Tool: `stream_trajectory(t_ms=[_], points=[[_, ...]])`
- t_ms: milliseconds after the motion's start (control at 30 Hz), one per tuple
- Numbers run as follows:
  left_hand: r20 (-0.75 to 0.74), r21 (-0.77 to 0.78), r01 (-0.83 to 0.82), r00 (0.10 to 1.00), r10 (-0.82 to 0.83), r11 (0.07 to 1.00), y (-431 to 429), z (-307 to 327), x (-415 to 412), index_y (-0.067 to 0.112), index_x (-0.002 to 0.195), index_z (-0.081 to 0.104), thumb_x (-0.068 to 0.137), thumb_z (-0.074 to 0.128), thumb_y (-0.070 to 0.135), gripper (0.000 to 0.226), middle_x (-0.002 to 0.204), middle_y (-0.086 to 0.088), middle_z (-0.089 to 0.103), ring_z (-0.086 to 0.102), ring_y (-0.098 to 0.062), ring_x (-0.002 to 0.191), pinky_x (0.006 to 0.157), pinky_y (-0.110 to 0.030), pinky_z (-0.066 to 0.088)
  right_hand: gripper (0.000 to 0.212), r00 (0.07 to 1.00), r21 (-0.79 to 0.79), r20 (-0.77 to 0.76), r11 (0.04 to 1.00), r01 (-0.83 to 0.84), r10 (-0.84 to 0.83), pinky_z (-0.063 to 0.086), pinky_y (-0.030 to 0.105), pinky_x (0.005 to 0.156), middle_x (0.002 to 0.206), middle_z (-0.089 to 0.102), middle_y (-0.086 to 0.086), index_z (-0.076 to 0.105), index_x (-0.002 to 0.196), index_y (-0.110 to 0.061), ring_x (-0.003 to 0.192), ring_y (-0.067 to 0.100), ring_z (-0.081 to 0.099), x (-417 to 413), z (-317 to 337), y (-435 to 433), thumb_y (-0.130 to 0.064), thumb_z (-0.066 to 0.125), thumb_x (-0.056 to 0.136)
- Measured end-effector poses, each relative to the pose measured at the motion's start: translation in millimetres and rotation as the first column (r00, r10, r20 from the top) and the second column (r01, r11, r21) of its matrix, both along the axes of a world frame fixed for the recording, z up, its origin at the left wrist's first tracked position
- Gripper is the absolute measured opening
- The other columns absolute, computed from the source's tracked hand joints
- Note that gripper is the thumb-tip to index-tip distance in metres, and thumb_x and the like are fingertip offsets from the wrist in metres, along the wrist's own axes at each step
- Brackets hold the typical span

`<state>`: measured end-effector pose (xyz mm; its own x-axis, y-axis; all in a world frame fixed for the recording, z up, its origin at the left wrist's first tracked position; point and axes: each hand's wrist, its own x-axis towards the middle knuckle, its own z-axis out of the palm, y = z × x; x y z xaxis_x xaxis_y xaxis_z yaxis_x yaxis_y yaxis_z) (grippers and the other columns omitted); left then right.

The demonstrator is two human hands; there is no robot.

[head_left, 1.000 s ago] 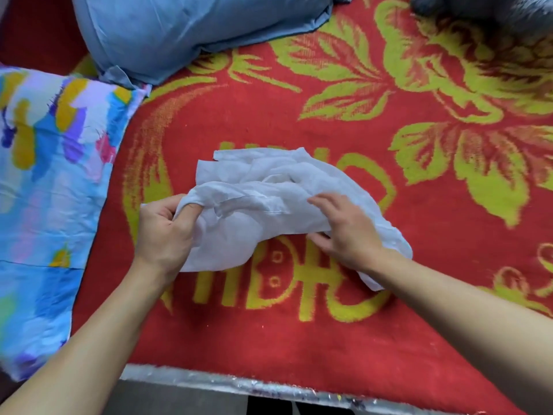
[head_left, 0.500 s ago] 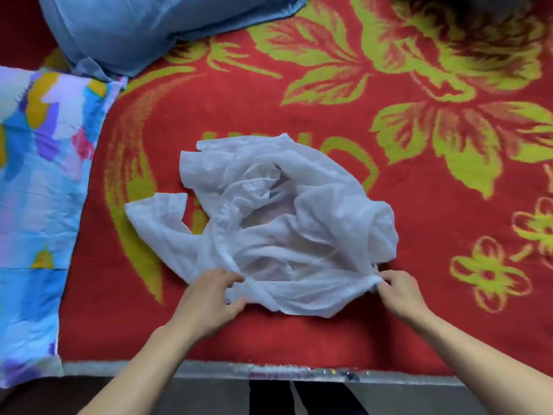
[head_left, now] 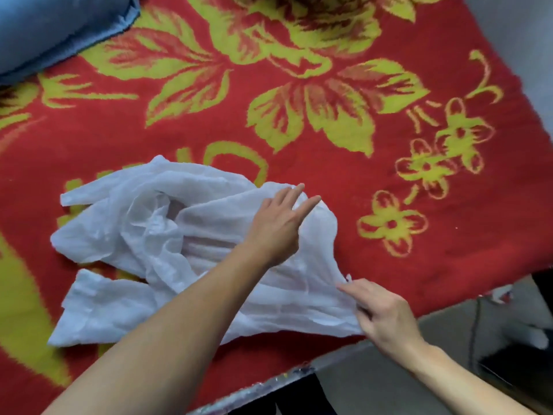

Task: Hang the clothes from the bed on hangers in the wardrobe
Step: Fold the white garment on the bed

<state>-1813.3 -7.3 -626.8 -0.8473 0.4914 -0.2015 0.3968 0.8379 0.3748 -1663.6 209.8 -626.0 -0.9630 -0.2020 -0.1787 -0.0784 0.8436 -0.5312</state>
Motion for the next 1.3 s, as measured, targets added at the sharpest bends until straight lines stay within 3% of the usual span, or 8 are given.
stream_trajectory(t_ms=[200, 333, 433, 533, 667, 867, 1033, 1300], points=[[0.097, -0.347, 0.308, 0.951, -0.292, 0.886, 22.0, -44.2, 31.9, 0.018, 0.08, 0.067, 0.072, 0.067, 0.012, 0.01, 0.083, -0.003, 0.066, 0.056, -0.028, 0.088, 0.079, -0.037, 0.038, 0.057, 0.751, 0.164, 0.328, 0.818, 0.552, -0.573, 0.047, 0.031, 0.079, 0.101, 0.064, -0.011, 0.057, 0.13, -0.02, 0.094, 0.02, 0.061, 41.4, -38.7, 47.4, -0.004, 0.066, 0.076], [0.153, -0.273, 0.408, 0.912, -0.38, 0.871, 6.1, -52.5, 90.0, 0.017, 0.047, 0.055, 0.045, 0.084, 0.021, 0.029, 0.051, 0.0, 0.051, 0.052, -0.024, 0.05, 0.047, -0.029, 0.037, 0.022, 0.371, 0.161, 0.434, 0.475, 0.865, -0.821, 0.048, 0.038, 0.066, 0.064, 0.066, 0.002, 0.069, 0.062, -0.021, 0.07, 0.026, 0.062, 39.6, -72.7, 64.3, -0.005, 0.067, 0.076], [0.152, -0.168, 0.359, 0.93, -0.336, 0.918, 13.2, -41.4, 97.4, 0.012, 0.055, 0.059, 0.076, 0.06, 0.046, 0.039, 0.053, 0.0, 0.058, 0.057, -0.022, 0.046, 0.038, -0.025, 0.028, 0.028, 0.233, 0.013, 0.518, 0.28, 0.96, -0.823, 0.048, 0.031, 0.064, 0.071, 0.068, 0.001, 0.07, 0.07, -0.017, 0.071, 0.02, 0.06, 28.2, -80.3, 59.7, 0.005, 0.056, 0.078], [-0.119, -0.093, 0.294, 0.945, -0.304, 0.951, 40.9, -44.4, 62.3, 0.013, 0.083, 0.066, 0.073, 0.07, 0.023, 0.015, 0.079, -0.005, 0.062, 0.06, -0.026, 0.068, 0.049, -0.03, 0.042, 0.035, 0.305, -0.116, 0.543, 0.29, 0.95, -0.783, 0.051, 0.028, 0.066, 0.08, 0.072, -0.003, 0.071, 0.082, -0.021, 0.072, 0.013, 0.063, 13.1, -68.6, 58.0, 0.007, 0.05, 0.083], [0.253, -0.246, 0.485, 0.868, -0.427, 0.839, 70.3, -59.9, 24.7, 0.032, 0.142, 0.035, 0.081, 0.062, 0.032, 0.067, 0.142, -0.004, 0.044, 0.037, -0.029, 0.133, 0.098, -0.042, 0.035, 0.031, 0.367, -0.223, 0.539, 0.292, 0.93, -0.758, 0.052, 0.023, 0.061, 0.081, 0.073, -0.003, 0.072, 0.086, -0.021, 0.07, 0.008, 0.063, -2.3, -52.1, 62.9, 0.002, 0.05, 0.087], [0.17, -0.098, 0.151, 0.977, -0.133, 0.984, 38.4, -45.7, 42.5, 0.02, 0.084, 0.059, 0.083, 0.051, 0.019, 0.009, 0.08, -0.006, 0.067, 0.061, -0.033, 0.082, 0.064, -0.033, 0.033, 0.026, 0.552, -0.228, 0.393, 0.504, 0.833, -0.735, 0.046, 0.018, 0.058, 0.061, 0.067, -0.016, 0.069, 0.07, -0.022, 0.058, -0.004, 0.057, -40.1, -26.1, 68.5, 0.0, 0.059, 0.082], [-0.03, 0.125, -0.193, 0.98, 0.198, 0.973, -39.1, 18.3, 53.1, 0.016, 0.073, 0.055, 0.076, 0.046, 0.037, 0.022, 0.068, 0.001, 0.059, 0.057, -0.028, 0.058, 0.046, -0.031, 0.038, 0.017, 0.794, -0.069, 0.214, 0.802, 0.594, -0.569, 0.051, 0.037, 0.069, 0.079, 0.073, -0.002, 0.075, 0.083, -0.025, 0.078, 0.024, 0.065, -74.0, 4.6, 54.1, -0.012, 0.066, 0.08], [0.107, 0.283, -0.334, 0.943, 0.317, 0.899, -89.2, 138.9, 103.3, 0.016, 0.059, 0.062, 0.061, 0.045, 0.033, 0.025, 0.088, 0.002, 0.071, 0.058, -0.012, 0.094, 0.073, -0.032, 0.051, 0.031, 0.9, -0.39, 0.124, 0.813, 0.432, -0.419, 0.051, 0.039, 0.071, 0.083, 0.07, -0.006, 0.07, 0.086, -0.026, 0.08, 0.018, 0.063, -114.2, 120.0, -30.0, -0.01, 0.047, 0.072]])
